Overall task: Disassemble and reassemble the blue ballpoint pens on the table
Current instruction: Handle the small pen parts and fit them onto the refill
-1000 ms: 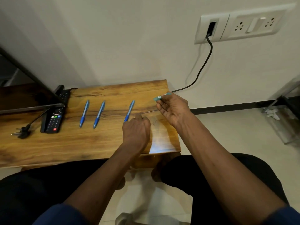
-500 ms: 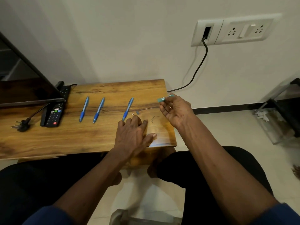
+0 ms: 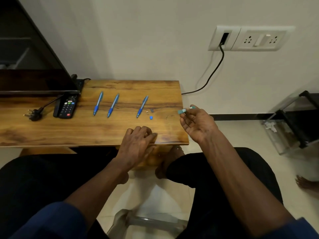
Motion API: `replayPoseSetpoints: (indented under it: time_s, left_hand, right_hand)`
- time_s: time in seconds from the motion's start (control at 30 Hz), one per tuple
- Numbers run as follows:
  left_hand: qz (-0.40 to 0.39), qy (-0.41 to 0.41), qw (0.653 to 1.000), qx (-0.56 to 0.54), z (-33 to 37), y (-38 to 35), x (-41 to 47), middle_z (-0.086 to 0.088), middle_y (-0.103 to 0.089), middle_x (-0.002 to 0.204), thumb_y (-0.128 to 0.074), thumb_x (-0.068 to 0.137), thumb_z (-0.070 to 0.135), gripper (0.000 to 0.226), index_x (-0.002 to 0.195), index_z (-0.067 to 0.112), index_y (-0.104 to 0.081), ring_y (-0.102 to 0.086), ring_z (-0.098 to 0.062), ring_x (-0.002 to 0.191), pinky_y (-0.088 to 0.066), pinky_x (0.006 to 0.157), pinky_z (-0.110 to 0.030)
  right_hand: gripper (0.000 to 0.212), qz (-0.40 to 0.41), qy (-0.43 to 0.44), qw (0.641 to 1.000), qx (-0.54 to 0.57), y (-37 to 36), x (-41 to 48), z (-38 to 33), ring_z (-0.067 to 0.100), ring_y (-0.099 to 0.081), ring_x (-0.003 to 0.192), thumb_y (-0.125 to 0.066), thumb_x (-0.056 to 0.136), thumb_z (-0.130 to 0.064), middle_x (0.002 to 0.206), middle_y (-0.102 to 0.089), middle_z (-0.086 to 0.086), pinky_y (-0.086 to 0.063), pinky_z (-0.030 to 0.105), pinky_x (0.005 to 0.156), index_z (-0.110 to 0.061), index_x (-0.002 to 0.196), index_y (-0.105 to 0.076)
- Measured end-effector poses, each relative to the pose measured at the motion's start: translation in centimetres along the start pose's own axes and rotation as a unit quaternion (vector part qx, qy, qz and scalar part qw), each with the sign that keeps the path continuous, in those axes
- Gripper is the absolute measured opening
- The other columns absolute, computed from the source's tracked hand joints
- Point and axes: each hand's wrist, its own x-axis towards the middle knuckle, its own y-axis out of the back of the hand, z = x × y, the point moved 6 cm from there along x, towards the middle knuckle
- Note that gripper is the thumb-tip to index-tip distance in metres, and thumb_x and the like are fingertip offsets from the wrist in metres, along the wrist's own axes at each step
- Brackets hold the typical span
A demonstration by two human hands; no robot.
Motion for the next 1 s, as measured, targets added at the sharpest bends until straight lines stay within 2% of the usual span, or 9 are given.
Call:
replayPoseSetpoints:
  time_s: [0.17, 0.3, 0.4, 0.5, 0.6, 0.67, 0.8, 1.0]
  left_hand:
    - [0.077, -0.012, 0.994, -0.073, -0.8, 0.2, -1.3, 0.001, -0.068, 0.105, -0.072, 0.094, 0.035, 0.022, 0.113, 0.025, -0.077, -0.061, -0.024, 0.094, -0.048, 0.081, -0.043]
    - [0.11, -0.009, 0.992, -0.067, -0.6, 0.1, -1.7, 0.0, -0.067, 0.099, -0.064, 0.096, 0.034, 0.02, 0.103, 0.022, -0.078, -0.058, -0.023, 0.086, -0.045, 0.074, -0.039]
    - [0.131, -0.001, 0.99, -0.051, -0.2, 0.1, -2.0, -0.002, -0.067, 0.097, -0.066, 0.095, 0.032, 0.016, 0.097, 0.019, -0.075, -0.058, -0.023, 0.084, -0.044, 0.069, -0.038]
    - [0.145, -0.008, 0.988, -0.047, 0.0, 0.2, -2.1, -0.003, -0.067, 0.096, -0.075, 0.092, 0.027, 0.01, 0.097, 0.018, -0.072, -0.059, -0.023, 0.083, -0.045, 0.067, -0.037]
    - [0.148, -0.031, 0.988, -0.034, -0.1, -0.1, -2.1, -0.003, -0.067, 0.1, -0.074, 0.094, 0.028, 0.013, 0.103, 0.019, -0.071, -0.06, -0.023, 0.085, -0.046, 0.069, -0.036]
    - [0.148, -0.051, 0.987, -0.023, -0.4, -0.3, -2.1, -0.003, -0.066, 0.103, -0.067, 0.098, 0.031, 0.014, 0.106, 0.021, -0.07, -0.059, -0.022, 0.087, -0.046, 0.071, -0.036]
    - [0.117, -0.086, 0.989, -0.039, -0.7, -0.3, -1.4, -0.003, -0.064, 0.107, -0.058, 0.102, 0.034, 0.019, 0.111, 0.021, -0.068, -0.058, -0.022, 0.092, -0.049, 0.075, -0.037]
    - [0.133, -0.08, 0.986, -0.061, -1.0, 0.1, -1.5, -0.006, -0.067, 0.101, -0.058, 0.101, 0.032, 0.022, 0.107, 0.017, -0.073, -0.06, -0.024, 0.085, -0.051, 0.069, -0.039]
  right_hand:
    - [0.021, 0.009, -0.004, 1.0, -0.014, -0.4, -0.9, 0.8, 0.019, -0.069, 0.076, -0.063, 0.093, 0.002, 0.095, -0.071, 0.014, -0.059, 0.029, 0.072, -0.015, 0.106, -0.065]
    - [0.021, 0.02, -0.002, 1.0, -0.018, -0.8, -1.0, 1.2, 0.02, -0.07, 0.08, -0.064, 0.093, 0.001, 0.1, -0.072, 0.015, -0.059, 0.03, 0.073, -0.013, 0.108, -0.065]
    - [0.023, 0.027, -0.001, 0.999, -0.021, -0.9, -1.0, 1.5, 0.02, -0.069, 0.079, -0.062, 0.093, 0.001, 0.101, -0.072, 0.014, -0.059, 0.029, 0.071, -0.013, 0.111, -0.065]
    - [0.019, 0.03, -0.002, 0.999, -0.021, -1.1, -1.1, 1.6, 0.019, -0.069, 0.079, -0.062, 0.093, 0.001, 0.1, -0.072, 0.015, -0.059, 0.028, 0.07, -0.013, 0.106, -0.064]
    - [0.013, 0.018, -0.018, 1.0, -0.016, -1.5, -1.0, 2.1, 0.019, -0.068, 0.075, -0.061, 0.094, 0.001, 0.093, -0.072, 0.014, -0.058, 0.028, 0.067, -0.011, 0.099, -0.061]
    - [0.013, 0.007, -0.04, 0.999, -0.009, -1.5, -0.8, 2.5, 0.018, -0.069, 0.075, -0.061, 0.094, -0.001, 0.094, -0.071, 0.013, -0.057, 0.028, 0.064, -0.009, 0.105, -0.062]
    - [0.029, -0.007, -0.076, 0.997, -0.004, -1.5, -0.4, 3.1, 0.018, -0.069, 0.08, -0.061, 0.095, -0.004, 0.097, -0.07, 0.012, -0.057, 0.027, 0.065, -0.004, 0.124, -0.062]
    - [0.033, -0.005, -0.081, 0.997, -0.008, -1.4, -0.1, 3.3, 0.017, -0.07, 0.078, -0.063, 0.094, -0.005, 0.097, -0.072, 0.012, -0.058, 0.027, 0.063, -0.004, 0.127, -0.062]
